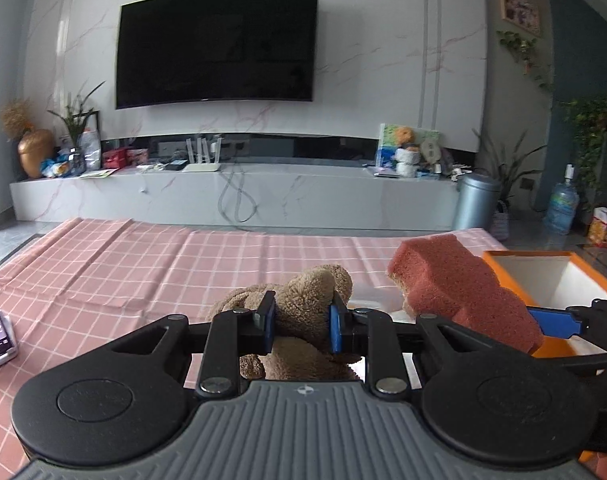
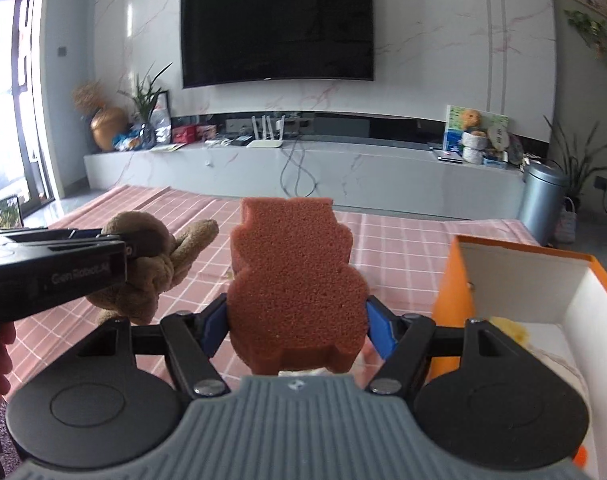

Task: Organize soft objects
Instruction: 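Carry the plush toy and red sponge over the box with both tools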

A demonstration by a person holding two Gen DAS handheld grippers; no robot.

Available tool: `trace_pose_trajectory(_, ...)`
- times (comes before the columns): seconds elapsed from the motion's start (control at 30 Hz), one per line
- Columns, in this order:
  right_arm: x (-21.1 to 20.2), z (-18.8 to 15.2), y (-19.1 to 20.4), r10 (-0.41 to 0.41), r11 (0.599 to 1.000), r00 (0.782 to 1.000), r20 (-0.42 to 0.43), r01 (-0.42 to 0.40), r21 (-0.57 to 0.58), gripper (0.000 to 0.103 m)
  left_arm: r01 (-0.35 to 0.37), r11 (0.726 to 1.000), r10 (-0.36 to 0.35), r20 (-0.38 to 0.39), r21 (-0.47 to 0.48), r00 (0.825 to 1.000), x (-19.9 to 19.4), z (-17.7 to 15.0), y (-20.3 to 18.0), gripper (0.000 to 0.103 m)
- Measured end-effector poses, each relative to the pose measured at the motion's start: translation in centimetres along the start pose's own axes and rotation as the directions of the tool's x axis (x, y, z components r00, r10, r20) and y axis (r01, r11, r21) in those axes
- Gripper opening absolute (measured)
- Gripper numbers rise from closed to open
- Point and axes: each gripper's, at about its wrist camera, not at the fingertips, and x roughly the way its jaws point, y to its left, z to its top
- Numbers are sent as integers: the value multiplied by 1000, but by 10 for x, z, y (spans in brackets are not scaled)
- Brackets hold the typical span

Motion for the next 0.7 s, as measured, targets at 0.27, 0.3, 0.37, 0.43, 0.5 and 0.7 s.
trace_pose_trajectory(0.27,-49,-3,-44,-66,995,998,0,66,74,69,200,980,-200,9,22,980,-11,6,-41,28)
trace_pose_trajectory(0.3,-54,-3,-49,-73,994,997,-8,73,83,69,226,974,-226,10,29,974,-12,7,-47,28)
trace_pose_trajectory(0.37,-62,-4,-60,-85,992,996,-21,86,90,69,273,961,-274,8,38,962,-10,9,-57,28)
trace_pose_trajectory(0.43,-71,-4,-70,-104,991,994,-31,106,82,69,315,948,-316,3,46,949,-8,11,-68,28)
trace_pose_trajectory(0.5,-79,-4,-80,-134,989,990,-36,136,65,69,346,936,-347,4,61,938,-5,15,-78,28)
trace_pose_trajectory(0.7,-96,-2,-118,-226,974,972,-69,226,-14,69,446,889,-448,-7,102,894,4,25,-113,28)
